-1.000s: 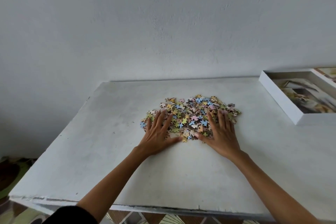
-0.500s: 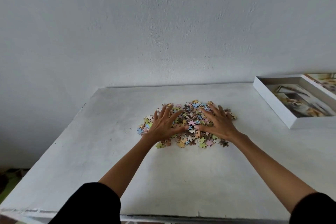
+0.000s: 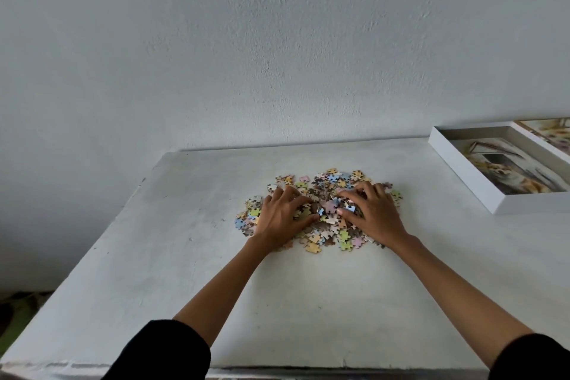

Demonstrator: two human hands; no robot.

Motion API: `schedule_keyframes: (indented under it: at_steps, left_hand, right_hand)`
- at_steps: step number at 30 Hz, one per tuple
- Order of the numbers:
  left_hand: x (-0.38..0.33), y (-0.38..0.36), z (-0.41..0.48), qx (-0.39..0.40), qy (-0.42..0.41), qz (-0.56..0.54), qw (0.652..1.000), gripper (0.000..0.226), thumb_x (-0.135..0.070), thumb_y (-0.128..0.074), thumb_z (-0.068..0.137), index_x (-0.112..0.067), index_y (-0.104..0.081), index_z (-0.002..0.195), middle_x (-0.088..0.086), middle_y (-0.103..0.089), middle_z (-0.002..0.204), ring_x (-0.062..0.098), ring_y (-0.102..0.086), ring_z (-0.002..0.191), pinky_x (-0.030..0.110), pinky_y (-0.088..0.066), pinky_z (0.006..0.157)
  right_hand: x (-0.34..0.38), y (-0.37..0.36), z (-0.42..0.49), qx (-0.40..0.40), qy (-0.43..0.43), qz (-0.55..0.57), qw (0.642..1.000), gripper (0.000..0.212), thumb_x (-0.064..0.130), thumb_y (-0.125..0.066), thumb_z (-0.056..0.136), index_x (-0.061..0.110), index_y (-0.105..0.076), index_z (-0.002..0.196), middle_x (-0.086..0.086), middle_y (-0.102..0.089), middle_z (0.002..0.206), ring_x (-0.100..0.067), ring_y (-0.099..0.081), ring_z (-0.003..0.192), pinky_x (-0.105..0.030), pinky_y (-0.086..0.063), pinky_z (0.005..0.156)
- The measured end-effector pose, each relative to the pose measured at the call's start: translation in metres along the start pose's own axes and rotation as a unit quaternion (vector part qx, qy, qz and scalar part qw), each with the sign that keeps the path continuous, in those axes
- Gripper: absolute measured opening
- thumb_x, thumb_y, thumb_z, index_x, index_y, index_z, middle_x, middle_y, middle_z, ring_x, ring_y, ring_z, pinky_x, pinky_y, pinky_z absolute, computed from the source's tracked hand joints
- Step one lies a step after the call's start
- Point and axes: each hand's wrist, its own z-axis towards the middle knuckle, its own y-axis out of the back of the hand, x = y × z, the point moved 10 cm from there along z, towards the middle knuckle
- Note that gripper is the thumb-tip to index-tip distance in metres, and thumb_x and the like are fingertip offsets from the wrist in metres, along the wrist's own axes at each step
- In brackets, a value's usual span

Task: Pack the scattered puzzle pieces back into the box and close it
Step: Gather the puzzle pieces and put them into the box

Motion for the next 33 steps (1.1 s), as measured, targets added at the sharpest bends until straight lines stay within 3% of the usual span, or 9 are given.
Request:
schedule_keyframes:
  at_steps: [4,8,15,20,25,30,33]
  left_hand:
    - [-0.003,0.012,-0.002,-0.064,-0.028,-0.046,0.996,0.05,-0.063,-0.047,0.08,-0.026,-0.065,0.109,0.001,-0.062,0.102,0.02,-0.055,0.094,0.033,-0.048,0.073]
    - [-0.01,0.025,-0.006,-0.113,-0.057,-0.085,0.988,0.041,-0.053,-0.058,0.08,-0.02,-0.069,0.102,0.0,-0.067,0.087,0.016,-0.062,0.073,0.024,-0.047,0.057]
    - [-0.018,0.038,-0.012,-0.149,-0.078,-0.117,0.979,0.037,-0.051,-0.059,0.08,-0.024,-0.068,0.104,-0.005,-0.068,0.084,0.009,-0.06,0.064,0.021,-0.048,0.051]
    - [-0.033,0.047,-0.008,-0.161,-0.087,-0.143,0.973,0.04,-0.055,-0.055,0.08,-0.026,-0.068,0.104,-0.006,-0.069,0.084,0.006,-0.059,0.065,0.022,-0.049,0.049]
    - [-0.061,0.067,0.01,-0.193,-0.126,-0.149,0.961,0.036,-0.049,-0.063,0.078,-0.021,-0.071,0.098,-0.005,-0.07,0.078,-0.001,-0.053,0.059,0.015,-0.042,0.048]
    - [-0.081,0.069,0.037,-0.167,-0.133,-0.157,0.964,0.04,-0.054,-0.061,0.077,-0.025,-0.069,0.102,-0.006,-0.069,0.081,0.008,-0.061,0.063,0.029,-0.053,0.052]
    - [-0.105,0.077,0.056,-0.179,-0.137,-0.17,0.959,0.037,-0.053,-0.062,0.076,-0.027,-0.07,0.101,-0.007,-0.069,0.083,0.009,-0.062,0.067,0.026,-0.049,0.055]
  right_hand:
    - [0.008,0.02,-0.006,-0.104,0.025,0.008,0.994,0.042,0.049,-0.045,0.082,0.02,-0.066,0.104,-0.006,-0.061,0.089,-0.023,-0.057,0.081,-0.025,-0.044,0.059]
    - [0.006,0.026,-0.011,-0.131,0.028,0.067,0.989,0.022,0.03,-0.068,0.078,0.016,-0.069,0.095,-0.004,-0.06,0.081,-0.018,-0.057,0.074,-0.016,-0.036,0.053]
    - [0.006,0.044,-0.015,-0.166,0.022,0.147,0.975,0.019,0.021,-0.068,0.08,0.015,-0.071,0.098,-0.003,-0.064,0.075,-0.017,-0.058,0.062,-0.026,-0.048,0.048]
    - [0.005,0.067,-0.008,-0.186,0.003,0.186,0.965,0.024,0.017,-0.067,0.08,0.013,-0.069,0.104,0.004,-0.053,0.073,-0.015,-0.051,0.053,-0.019,-0.039,0.051]
    - [-0.006,0.089,0.004,-0.199,-0.003,0.187,0.962,0.021,0.017,-0.067,0.08,0.014,-0.07,0.101,-0.008,-0.06,0.071,-0.019,-0.053,0.056,-0.018,-0.035,0.051]
    - [-0.038,0.118,0.01,-0.234,-0.019,0.206,0.95,0.021,0.018,-0.068,0.08,0.012,-0.071,0.099,-0.011,-0.063,0.075,-0.022,-0.059,0.064,-0.03,-0.045,0.056]
    - [-0.071,0.139,0.014,-0.255,-0.024,0.212,0.943,0.022,0.019,-0.068,0.079,0.011,-0.071,0.099,-0.012,-0.064,0.077,-0.023,-0.061,0.067,-0.032,-0.047,0.058]
